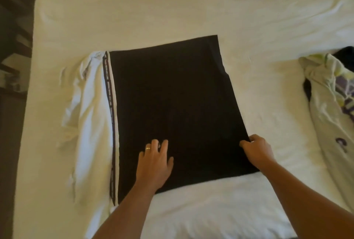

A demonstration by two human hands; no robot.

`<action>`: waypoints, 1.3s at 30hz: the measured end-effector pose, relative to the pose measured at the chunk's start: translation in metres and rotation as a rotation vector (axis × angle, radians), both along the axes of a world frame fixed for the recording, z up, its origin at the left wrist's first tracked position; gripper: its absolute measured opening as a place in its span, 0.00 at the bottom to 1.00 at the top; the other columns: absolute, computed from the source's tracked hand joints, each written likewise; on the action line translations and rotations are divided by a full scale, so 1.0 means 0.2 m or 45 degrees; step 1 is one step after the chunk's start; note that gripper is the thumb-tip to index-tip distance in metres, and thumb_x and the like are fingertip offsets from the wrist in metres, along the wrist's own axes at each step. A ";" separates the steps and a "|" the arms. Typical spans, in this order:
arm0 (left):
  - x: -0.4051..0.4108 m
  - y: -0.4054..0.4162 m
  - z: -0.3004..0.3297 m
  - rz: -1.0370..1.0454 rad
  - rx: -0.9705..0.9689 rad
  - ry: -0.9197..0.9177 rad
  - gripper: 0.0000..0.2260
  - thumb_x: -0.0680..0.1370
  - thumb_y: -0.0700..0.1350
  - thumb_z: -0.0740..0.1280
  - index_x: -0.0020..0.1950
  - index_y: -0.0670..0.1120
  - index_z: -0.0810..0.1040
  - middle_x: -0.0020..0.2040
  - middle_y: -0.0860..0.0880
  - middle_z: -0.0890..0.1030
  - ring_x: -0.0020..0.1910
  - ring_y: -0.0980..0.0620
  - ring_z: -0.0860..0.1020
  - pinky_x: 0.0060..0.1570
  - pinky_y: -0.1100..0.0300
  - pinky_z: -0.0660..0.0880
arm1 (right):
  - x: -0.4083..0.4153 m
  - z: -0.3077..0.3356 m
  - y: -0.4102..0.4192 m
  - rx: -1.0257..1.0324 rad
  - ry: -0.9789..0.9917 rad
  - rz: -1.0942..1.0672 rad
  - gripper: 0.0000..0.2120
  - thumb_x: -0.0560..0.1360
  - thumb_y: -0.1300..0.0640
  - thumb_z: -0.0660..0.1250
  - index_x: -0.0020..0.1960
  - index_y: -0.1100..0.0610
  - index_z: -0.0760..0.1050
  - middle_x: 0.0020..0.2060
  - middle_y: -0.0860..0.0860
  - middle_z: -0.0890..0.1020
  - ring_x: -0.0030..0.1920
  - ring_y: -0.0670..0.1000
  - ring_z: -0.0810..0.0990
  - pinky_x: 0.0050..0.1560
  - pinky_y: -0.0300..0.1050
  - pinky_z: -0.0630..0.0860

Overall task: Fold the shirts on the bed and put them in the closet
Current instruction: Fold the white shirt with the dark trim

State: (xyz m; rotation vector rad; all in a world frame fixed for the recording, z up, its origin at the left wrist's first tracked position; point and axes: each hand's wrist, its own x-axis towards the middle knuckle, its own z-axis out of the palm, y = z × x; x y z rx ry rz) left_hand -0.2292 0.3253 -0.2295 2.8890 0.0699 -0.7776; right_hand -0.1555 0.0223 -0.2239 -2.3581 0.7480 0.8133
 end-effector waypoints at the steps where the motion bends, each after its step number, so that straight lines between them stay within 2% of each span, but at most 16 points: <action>1: -0.10 -0.05 0.00 -0.021 -0.004 0.014 0.29 0.82 0.62 0.58 0.80 0.51 0.60 0.71 0.47 0.67 0.68 0.48 0.71 0.62 0.54 0.72 | -0.06 0.00 -0.03 0.005 0.023 -0.017 0.06 0.78 0.54 0.66 0.50 0.58 0.75 0.40 0.54 0.80 0.40 0.55 0.79 0.47 0.55 0.80; 4: -0.27 -0.18 0.00 -0.109 -0.015 0.081 0.31 0.81 0.67 0.55 0.79 0.52 0.61 0.71 0.48 0.67 0.67 0.48 0.71 0.60 0.54 0.71 | -0.17 0.01 -0.09 0.091 0.065 -0.063 0.06 0.78 0.56 0.67 0.48 0.59 0.78 0.41 0.59 0.82 0.43 0.60 0.82 0.51 0.58 0.80; 6: -0.33 -0.23 -0.01 -0.194 -0.007 0.109 0.28 0.82 0.65 0.55 0.78 0.53 0.62 0.71 0.48 0.67 0.67 0.46 0.71 0.61 0.52 0.71 | -0.20 0.00 -0.13 0.156 0.061 -0.062 0.07 0.79 0.56 0.67 0.48 0.60 0.79 0.42 0.61 0.83 0.45 0.63 0.82 0.47 0.56 0.80; 9: -0.35 -0.29 -0.03 -0.285 -0.062 0.012 0.16 0.81 0.52 0.67 0.67 0.50 0.74 0.61 0.48 0.76 0.58 0.45 0.78 0.52 0.50 0.76 | -0.25 0.00 -0.19 0.172 -0.060 -0.037 0.09 0.81 0.54 0.67 0.48 0.60 0.80 0.39 0.60 0.82 0.41 0.62 0.82 0.38 0.49 0.75; 11: -0.38 -0.30 -0.06 -0.332 -0.107 -0.113 0.15 0.71 0.43 0.78 0.56 0.47 0.81 0.49 0.48 0.81 0.45 0.46 0.82 0.39 0.52 0.78 | -0.31 -0.02 -0.24 0.122 -0.072 0.024 0.11 0.81 0.52 0.67 0.46 0.59 0.79 0.37 0.58 0.81 0.38 0.59 0.80 0.37 0.48 0.75; 12: -0.39 -0.29 -0.08 -0.317 -0.125 -0.148 0.16 0.68 0.41 0.80 0.53 0.47 0.82 0.46 0.49 0.81 0.42 0.47 0.82 0.35 0.54 0.78 | -0.33 -0.04 -0.25 0.079 -0.039 0.067 0.12 0.81 0.51 0.67 0.45 0.58 0.78 0.36 0.56 0.80 0.36 0.57 0.79 0.36 0.48 0.75; 14: -0.41 -0.30 -0.08 -0.277 -0.169 -0.134 0.14 0.70 0.41 0.79 0.53 0.47 0.81 0.45 0.50 0.81 0.42 0.48 0.81 0.35 0.57 0.76 | -0.37 -0.06 -0.26 -0.013 -0.006 0.115 0.12 0.81 0.50 0.66 0.44 0.57 0.77 0.36 0.54 0.79 0.35 0.54 0.78 0.35 0.47 0.74; 16: -0.41 -0.31 -0.06 -0.192 -0.223 -0.104 0.08 0.78 0.44 0.71 0.57 0.48 0.78 0.50 0.51 0.80 0.49 0.49 0.80 0.41 0.58 0.71 | -0.38 -0.05 -0.23 -0.088 -0.027 0.120 0.10 0.81 0.50 0.66 0.50 0.57 0.75 0.42 0.53 0.80 0.39 0.53 0.78 0.39 0.48 0.77; 18: -0.39 -0.30 -0.05 -0.084 -0.263 -0.093 0.06 0.84 0.47 0.62 0.59 0.50 0.75 0.52 0.53 0.75 0.53 0.50 0.77 0.44 0.60 0.65 | -0.39 -0.01 -0.18 -0.231 -0.094 0.211 0.13 0.80 0.50 0.67 0.60 0.56 0.72 0.54 0.54 0.76 0.50 0.56 0.78 0.46 0.52 0.78; 21: -0.38 -0.28 -0.01 0.135 -0.327 -0.113 0.05 0.83 0.49 0.62 0.58 0.51 0.74 0.51 0.55 0.72 0.49 0.54 0.73 0.44 0.60 0.65 | -0.40 0.04 -0.10 -0.398 -0.262 0.483 0.20 0.79 0.52 0.68 0.68 0.56 0.68 0.61 0.56 0.71 0.59 0.59 0.73 0.53 0.55 0.77; 24: -0.43 -0.16 0.03 0.357 -0.348 -0.161 0.05 0.82 0.48 0.66 0.57 0.50 0.76 0.49 0.55 0.73 0.46 0.56 0.71 0.44 0.60 0.67 | -0.40 0.06 0.04 -0.281 -0.270 0.781 0.15 0.80 0.53 0.64 0.65 0.55 0.72 0.59 0.54 0.74 0.58 0.56 0.73 0.56 0.54 0.76; 29: -0.65 0.20 0.07 0.629 -0.264 -0.418 0.02 0.78 0.41 0.70 0.50 0.43 0.80 0.42 0.49 0.75 0.41 0.48 0.75 0.40 0.55 0.70 | -0.46 0.06 0.44 -0.062 -0.170 1.101 0.09 0.81 0.53 0.62 0.60 0.53 0.75 0.53 0.50 0.77 0.53 0.53 0.77 0.55 0.52 0.78; 31: -0.76 0.35 0.09 0.704 -0.203 -0.501 0.02 0.78 0.41 0.69 0.48 0.43 0.80 0.42 0.46 0.78 0.39 0.45 0.76 0.40 0.54 0.70 | -0.51 0.07 0.62 0.028 -0.078 1.122 0.08 0.81 0.55 0.62 0.57 0.54 0.76 0.51 0.51 0.79 0.50 0.53 0.79 0.53 0.52 0.80; 35: -1.00 0.58 0.10 0.968 -0.173 -0.441 0.14 0.78 0.51 0.60 0.49 0.44 0.80 0.44 0.45 0.78 0.43 0.43 0.76 0.42 0.49 0.75 | -0.67 0.05 1.01 0.183 0.071 1.060 0.08 0.81 0.55 0.61 0.50 0.54 0.78 0.41 0.51 0.81 0.42 0.53 0.81 0.50 0.55 0.82; 37: -1.11 0.66 0.08 1.012 -0.163 -0.404 0.17 0.78 0.52 0.59 0.51 0.43 0.81 0.47 0.43 0.79 0.45 0.40 0.77 0.44 0.47 0.76 | -0.76 0.03 1.18 0.267 0.107 0.989 0.09 0.80 0.53 0.63 0.48 0.55 0.79 0.40 0.52 0.81 0.42 0.53 0.80 0.50 0.54 0.81; 39: -1.20 0.74 0.07 1.078 -0.201 -0.297 0.15 0.81 0.51 0.61 0.58 0.44 0.80 0.54 0.42 0.78 0.50 0.38 0.77 0.47 0.46 0.77 | -0.86 0.01 1.35 0.331 0.153 0.900 0.10 0.80 0.51 0.64 0.48 0.56 0.80 0.40 0.53 0.81 0.42 0.54 0.81 0.50 0.53 0.81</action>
